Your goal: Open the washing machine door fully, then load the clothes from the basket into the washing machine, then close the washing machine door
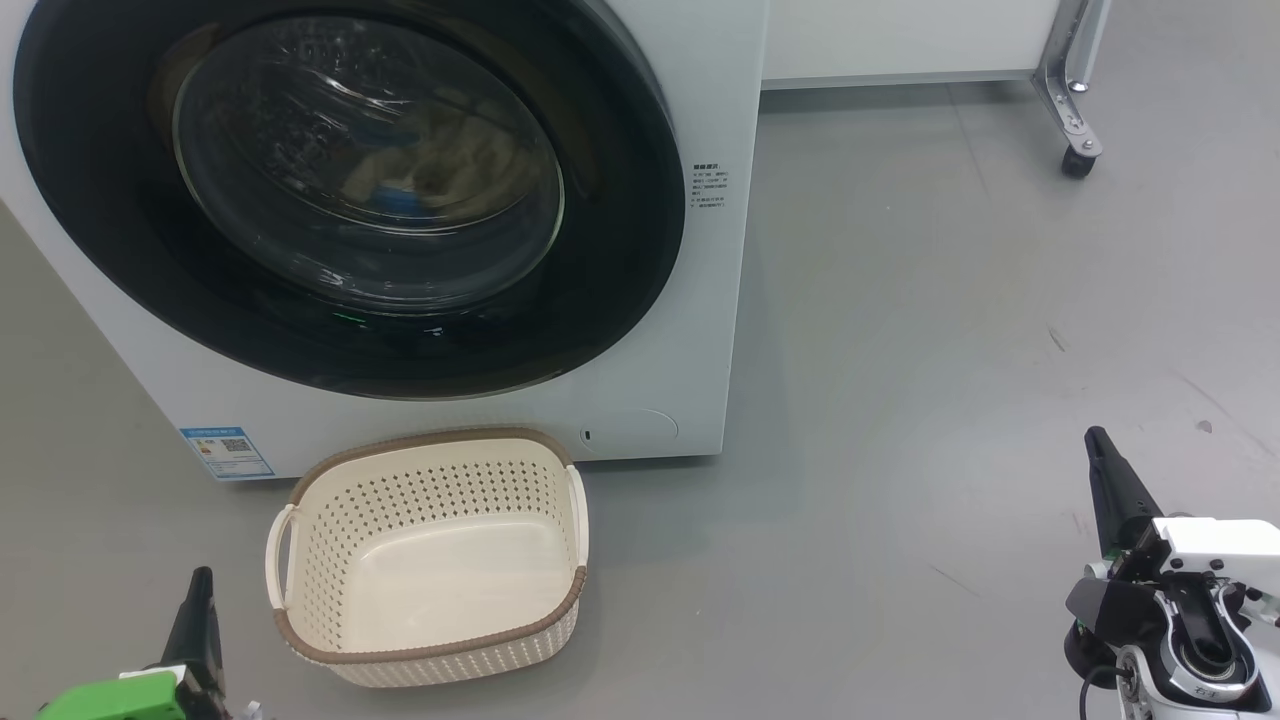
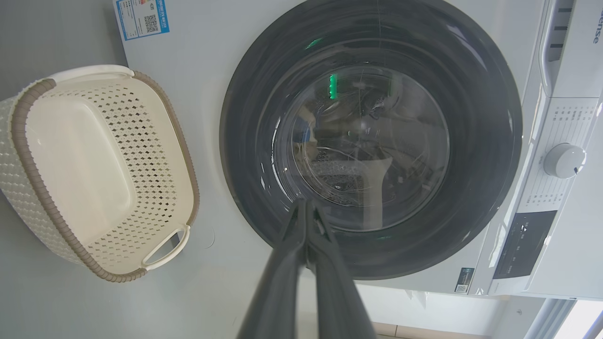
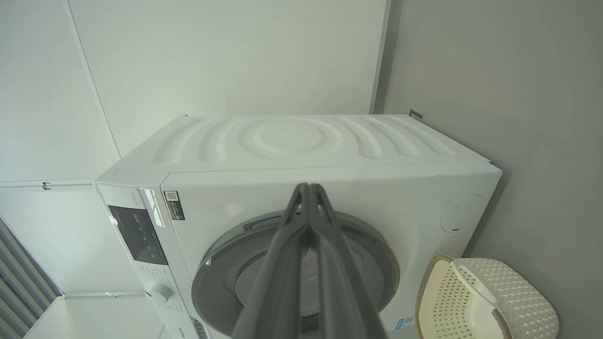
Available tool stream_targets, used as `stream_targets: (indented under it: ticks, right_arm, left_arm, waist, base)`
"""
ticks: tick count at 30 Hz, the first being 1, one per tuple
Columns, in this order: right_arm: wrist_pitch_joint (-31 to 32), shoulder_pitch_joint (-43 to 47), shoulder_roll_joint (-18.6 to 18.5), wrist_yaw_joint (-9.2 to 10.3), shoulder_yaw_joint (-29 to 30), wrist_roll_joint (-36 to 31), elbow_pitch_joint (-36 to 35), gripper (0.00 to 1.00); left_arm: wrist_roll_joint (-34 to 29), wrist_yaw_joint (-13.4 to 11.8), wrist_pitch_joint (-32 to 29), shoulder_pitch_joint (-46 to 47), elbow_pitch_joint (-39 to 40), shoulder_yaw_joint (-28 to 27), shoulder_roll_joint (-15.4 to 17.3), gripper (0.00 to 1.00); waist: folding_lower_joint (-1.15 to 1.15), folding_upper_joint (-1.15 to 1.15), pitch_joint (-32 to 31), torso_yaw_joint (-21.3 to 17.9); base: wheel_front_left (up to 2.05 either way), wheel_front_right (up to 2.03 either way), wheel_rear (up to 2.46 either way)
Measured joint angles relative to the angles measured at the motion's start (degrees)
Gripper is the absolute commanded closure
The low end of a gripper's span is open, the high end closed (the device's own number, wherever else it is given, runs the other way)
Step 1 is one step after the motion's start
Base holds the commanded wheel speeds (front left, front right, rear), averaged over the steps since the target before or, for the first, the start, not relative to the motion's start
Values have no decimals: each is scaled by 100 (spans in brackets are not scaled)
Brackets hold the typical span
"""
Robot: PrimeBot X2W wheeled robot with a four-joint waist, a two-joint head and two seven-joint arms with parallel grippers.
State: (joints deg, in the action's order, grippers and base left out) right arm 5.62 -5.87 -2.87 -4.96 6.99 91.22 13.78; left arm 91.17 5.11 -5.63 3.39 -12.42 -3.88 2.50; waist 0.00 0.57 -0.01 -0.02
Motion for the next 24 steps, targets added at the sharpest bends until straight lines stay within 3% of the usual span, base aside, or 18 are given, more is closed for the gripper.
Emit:
stream_targets:
  ticks: [24]
  right_arm:
    - [25, 77, 34, 5, 44, 66, -40, 100]
  left_arm:
    - [53, -1, -23, 3, 0, -30, -23, 100]
  waist:
    - [0, 0, 0, 1]
  base:
    - [0, 0, 0]
